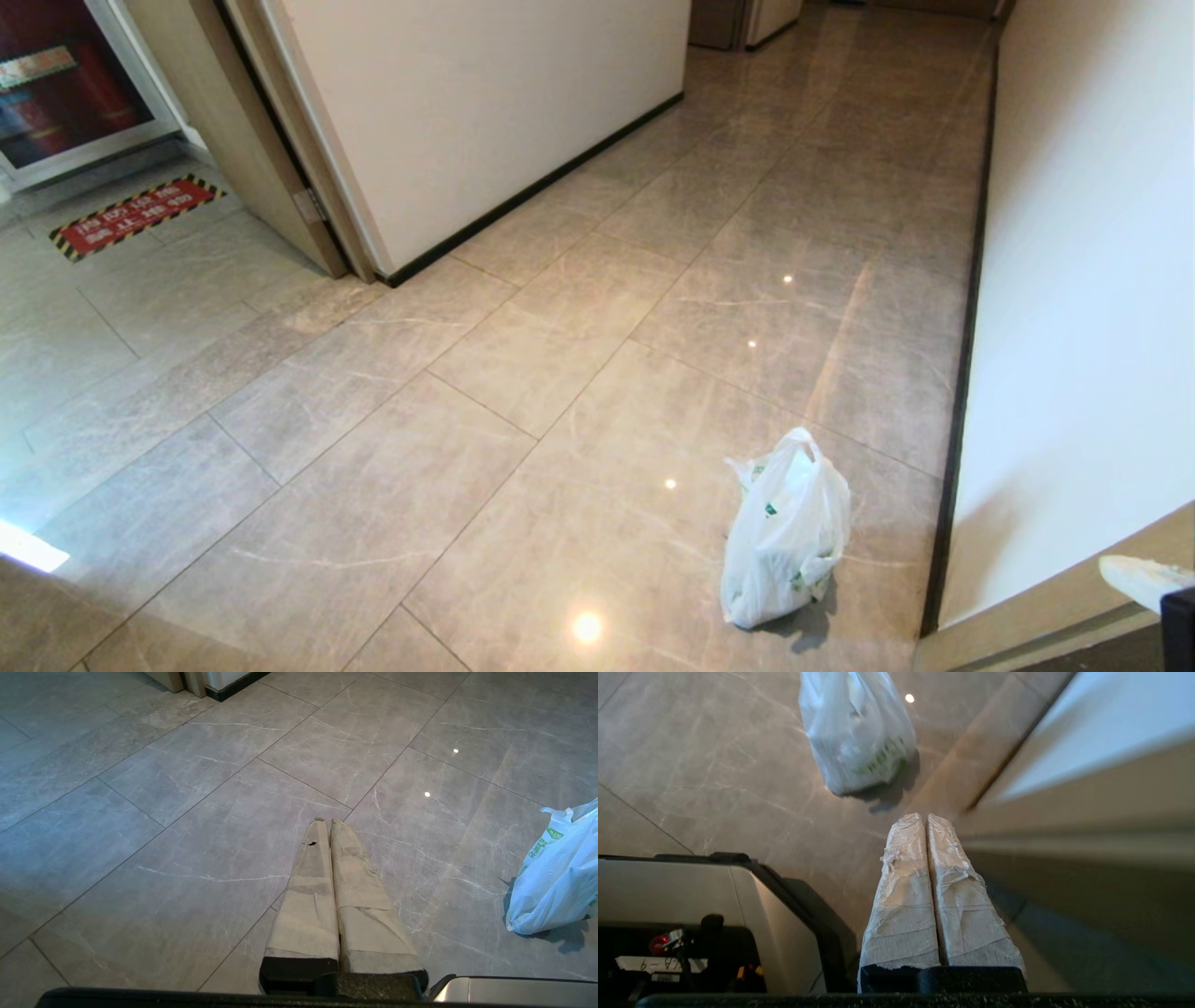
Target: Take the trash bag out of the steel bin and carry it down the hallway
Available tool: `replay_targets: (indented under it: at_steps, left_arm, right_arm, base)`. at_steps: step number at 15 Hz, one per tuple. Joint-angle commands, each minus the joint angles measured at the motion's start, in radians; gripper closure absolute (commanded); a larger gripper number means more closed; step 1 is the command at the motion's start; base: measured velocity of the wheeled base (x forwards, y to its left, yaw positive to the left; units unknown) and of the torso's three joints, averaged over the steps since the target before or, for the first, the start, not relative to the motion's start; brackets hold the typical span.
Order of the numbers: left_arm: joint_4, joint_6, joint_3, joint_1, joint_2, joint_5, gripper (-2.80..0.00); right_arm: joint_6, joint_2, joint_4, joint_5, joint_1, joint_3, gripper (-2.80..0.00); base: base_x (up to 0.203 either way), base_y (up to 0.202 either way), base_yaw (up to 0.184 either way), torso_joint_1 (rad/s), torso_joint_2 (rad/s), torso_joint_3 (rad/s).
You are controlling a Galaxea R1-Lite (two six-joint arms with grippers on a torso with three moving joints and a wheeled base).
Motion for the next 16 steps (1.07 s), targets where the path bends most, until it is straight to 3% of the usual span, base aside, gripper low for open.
replay_targets:
  at_steps: [1, 3, 7, 12, 16]
  left_arm:
    - [0.000, -0.002, 0.000, 0.000, -0.002, 0.000, 0.00]
    - [0.000, -0.002, 0.001, 0.000, 0.000, 0.000, 0.00]
    - [0.000, -0.002, 0.001, 0.000, -0.001, 0.000, 0.00]
    - [0.000, -0.001, 0.000, 0.000, 0.000, 0.000, 0.00]
    - [0.000, -0.001, 0.000, 0.000, 0.000, 0.000, 0.00]
  right_arm:
    - [0.011, -0.191, 0.079, 0.050, -0.082, 0.054, 0.00]
    - [0.008, -0.288, 0.173, 0.100, -0.118, 0.085, 0.00]
    - [0.010, -0.417, 0.129, 0.098, -0.085, 0.189, 0.00]
    - [0.023, -0.607, 0.124, 0.107, -0.074, 0.208, 0.00]
    - [0.011, -0.764, -0.044, 0.102, -0.076, 0.376, 0.00]
  base:
    - [0.000, 0.000, 0.000, 0.000, 0.00, 0.000]
    - [0.000, 0.000, 0.000, 0.000, 0.00, 0.000]
    - [0.000, 0.000, 0.000, 0.000, 0.00, 0.000]
    - [0.000, 0.000, 0.000, 0.000, 0.00, 0.000]
    - [0.000, 0.000, 0.000, 0.000, 0.00, 0.000]
